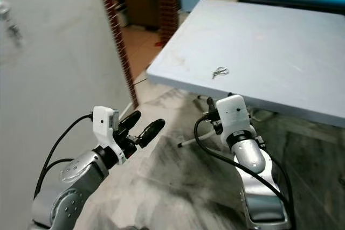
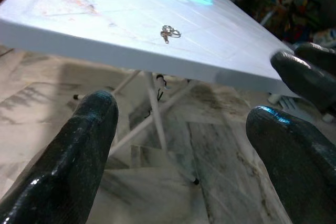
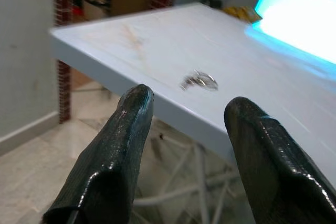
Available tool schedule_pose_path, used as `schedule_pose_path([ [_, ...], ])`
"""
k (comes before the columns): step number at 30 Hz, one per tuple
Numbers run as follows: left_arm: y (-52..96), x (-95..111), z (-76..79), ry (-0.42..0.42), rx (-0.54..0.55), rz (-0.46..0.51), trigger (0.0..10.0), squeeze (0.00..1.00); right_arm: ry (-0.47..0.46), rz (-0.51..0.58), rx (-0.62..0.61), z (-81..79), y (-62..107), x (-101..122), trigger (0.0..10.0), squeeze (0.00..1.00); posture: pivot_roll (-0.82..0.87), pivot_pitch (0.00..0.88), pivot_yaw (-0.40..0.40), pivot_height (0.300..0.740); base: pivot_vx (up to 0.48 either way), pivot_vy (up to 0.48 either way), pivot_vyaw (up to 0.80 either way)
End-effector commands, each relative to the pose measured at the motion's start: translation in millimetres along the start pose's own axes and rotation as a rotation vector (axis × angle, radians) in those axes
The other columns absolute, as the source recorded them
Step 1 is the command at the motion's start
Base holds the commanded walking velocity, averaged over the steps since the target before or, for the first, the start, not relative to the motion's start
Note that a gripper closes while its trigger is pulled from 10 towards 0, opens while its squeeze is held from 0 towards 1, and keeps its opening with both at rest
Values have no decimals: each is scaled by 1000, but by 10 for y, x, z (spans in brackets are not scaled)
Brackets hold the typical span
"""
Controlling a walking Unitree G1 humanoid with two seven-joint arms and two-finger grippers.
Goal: Hang keys on a hook
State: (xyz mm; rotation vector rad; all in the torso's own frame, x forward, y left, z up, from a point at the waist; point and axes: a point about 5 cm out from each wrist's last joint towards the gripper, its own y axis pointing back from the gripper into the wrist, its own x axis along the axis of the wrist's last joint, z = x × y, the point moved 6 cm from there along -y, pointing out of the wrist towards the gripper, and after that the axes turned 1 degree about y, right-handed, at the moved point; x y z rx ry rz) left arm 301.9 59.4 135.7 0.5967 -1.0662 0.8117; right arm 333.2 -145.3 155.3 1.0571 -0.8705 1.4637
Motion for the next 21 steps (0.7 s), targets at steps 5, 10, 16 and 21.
schedule_pose_path([
  [5,-20,29,68,-17,-24,10,10000,0,10,22,-7,46,-5,65,10000,0,-76,100,53,740,446,0,-89],
  [10,-20,27,66,-22,-25,7,10000,0,10,27,-4,39,-5,75,10000,0,-75,97,53,740,477,0,0],
  [16,-26,25,76,-24,-27,8,10000,0,8,30,1,35,-4,79,10000,0,-75,98,54,740,471,0,0],
  [21,-27,20,85,-29,-31,4,10000,0,6,29,1,27,0,75,10000,0,-75,99,57,740,469,0,0],
])
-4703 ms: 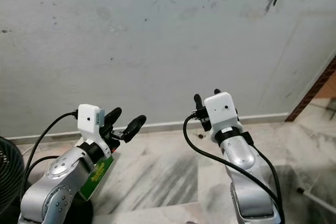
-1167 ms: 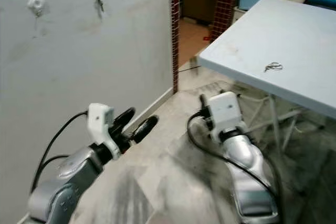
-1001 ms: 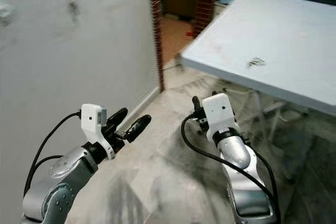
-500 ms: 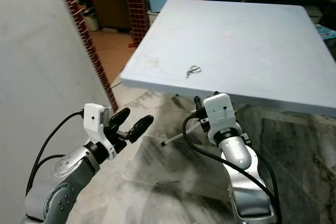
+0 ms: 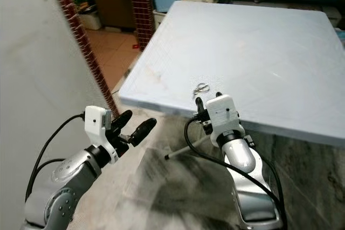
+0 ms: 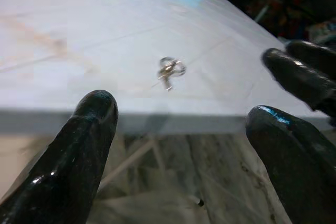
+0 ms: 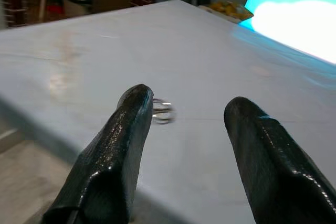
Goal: Hang keys on a hook
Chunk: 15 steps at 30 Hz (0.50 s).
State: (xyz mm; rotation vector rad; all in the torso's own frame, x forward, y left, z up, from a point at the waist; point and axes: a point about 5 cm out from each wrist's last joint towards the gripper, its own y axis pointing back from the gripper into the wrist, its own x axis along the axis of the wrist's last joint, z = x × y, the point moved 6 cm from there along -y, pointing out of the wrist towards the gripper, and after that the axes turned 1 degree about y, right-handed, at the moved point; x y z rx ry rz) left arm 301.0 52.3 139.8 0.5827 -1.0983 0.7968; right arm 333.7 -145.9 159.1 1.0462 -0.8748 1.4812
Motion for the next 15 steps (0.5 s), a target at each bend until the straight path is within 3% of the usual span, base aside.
schedule_pose_path([
  [1,4,4,11,-6,-5,-2,10000,0,-2,12,0,9,3,42,10000,0,-75,99,57,740,469,0,0],
  [10,12,-4,6,-6,-6,-6,10000,0,-7,4,2,0,1,22,10000,0,-75,100,58,740,419,0,0],
  [15,13,-14,0,-6,-3,-12,10000,0,-19,-18,8,-7,4,-21,10000,0,-76,99,60,740,0,0,0],
])
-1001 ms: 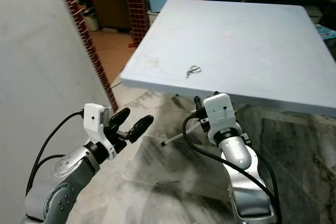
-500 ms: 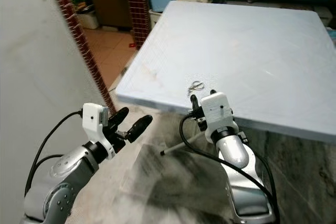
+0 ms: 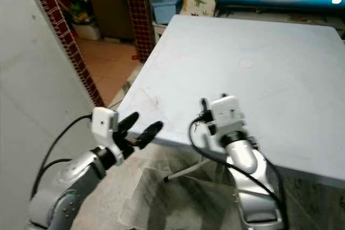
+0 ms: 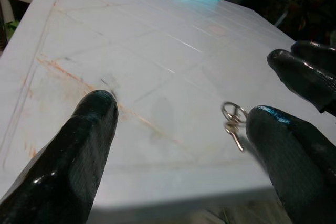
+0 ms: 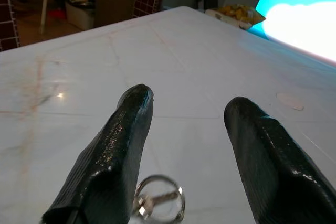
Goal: Hang keys on a hook
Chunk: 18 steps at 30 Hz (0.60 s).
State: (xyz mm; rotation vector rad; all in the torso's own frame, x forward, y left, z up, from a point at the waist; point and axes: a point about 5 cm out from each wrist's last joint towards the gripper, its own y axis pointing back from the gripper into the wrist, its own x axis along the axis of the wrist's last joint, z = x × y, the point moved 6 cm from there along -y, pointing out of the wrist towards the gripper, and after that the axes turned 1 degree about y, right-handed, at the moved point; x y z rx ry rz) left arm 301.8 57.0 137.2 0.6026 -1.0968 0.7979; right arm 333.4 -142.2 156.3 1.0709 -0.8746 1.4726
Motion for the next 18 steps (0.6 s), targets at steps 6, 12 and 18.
schedule_pose_path([
  [6,21,-86,91,7,-53,-54,10000,0,-90,-98,16,-10,16,-151,10000,0,-76,99,63,740,0,0,0],
  [12,92,-221,152,11,-105,-125,10000,0,-67,-120,39,-16,22,-206,10000,0,-70,102,69,740,0,0,0],
  [18,117,-235,165,8,-123,-147,10000,0,-61,-228,33,40,18,-373,10000,0,-66,109,76,740,0,0,0],
])
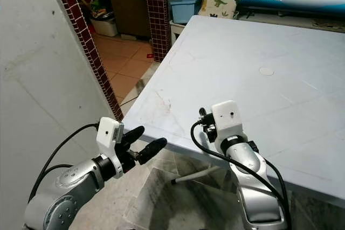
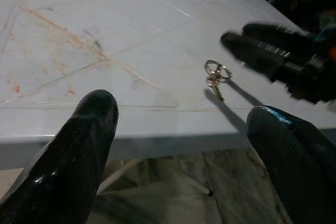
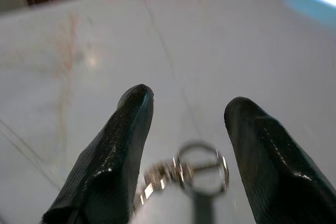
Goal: Hang keys on a hook
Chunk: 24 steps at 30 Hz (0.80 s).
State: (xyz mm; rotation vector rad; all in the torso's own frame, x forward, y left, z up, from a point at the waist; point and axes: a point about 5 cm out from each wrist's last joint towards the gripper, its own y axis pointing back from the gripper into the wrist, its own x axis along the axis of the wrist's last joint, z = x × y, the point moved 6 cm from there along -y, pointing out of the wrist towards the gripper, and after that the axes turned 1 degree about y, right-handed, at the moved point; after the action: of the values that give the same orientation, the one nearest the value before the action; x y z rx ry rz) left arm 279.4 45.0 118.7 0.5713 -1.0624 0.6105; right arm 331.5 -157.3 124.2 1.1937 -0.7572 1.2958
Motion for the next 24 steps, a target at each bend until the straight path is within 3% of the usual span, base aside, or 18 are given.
schedule_pose_path([
  [1,22,21,20,-11,-11,-6,10000,0,-18,-50,-29,75,-28,-33,10000,0,-67,110,78,740,0,0,0],
  [10,38,-4,50,-9,-28,-22,10000,0,-31,-112,-31,62,32,-84,10000,0,-70,115,81,740,0,0,0],
  [12,30,-8,58,-11,-34,-27,10000,0,-114,-140,-29,2,30,-101,10000,0,-70,115,81,740,0,0,0],
  [16,30,-8,64,-13,-39,-30,10000,0,-162,-143,-22,-57,9,-44,10000,0,-67,120,84,740,0,0,0],
  [18,32,-6,70,-13,-41,-31,10000,0,-240,-162,-32,-107,-14,20,10000,0,-67,120,84,740,0,0,0],
  [24,34,-9,84,-13,-44,-32,10000,0,-284,-179,-34,-155,6,133,10000,0,-64,118,84,740,0,0,0],
])
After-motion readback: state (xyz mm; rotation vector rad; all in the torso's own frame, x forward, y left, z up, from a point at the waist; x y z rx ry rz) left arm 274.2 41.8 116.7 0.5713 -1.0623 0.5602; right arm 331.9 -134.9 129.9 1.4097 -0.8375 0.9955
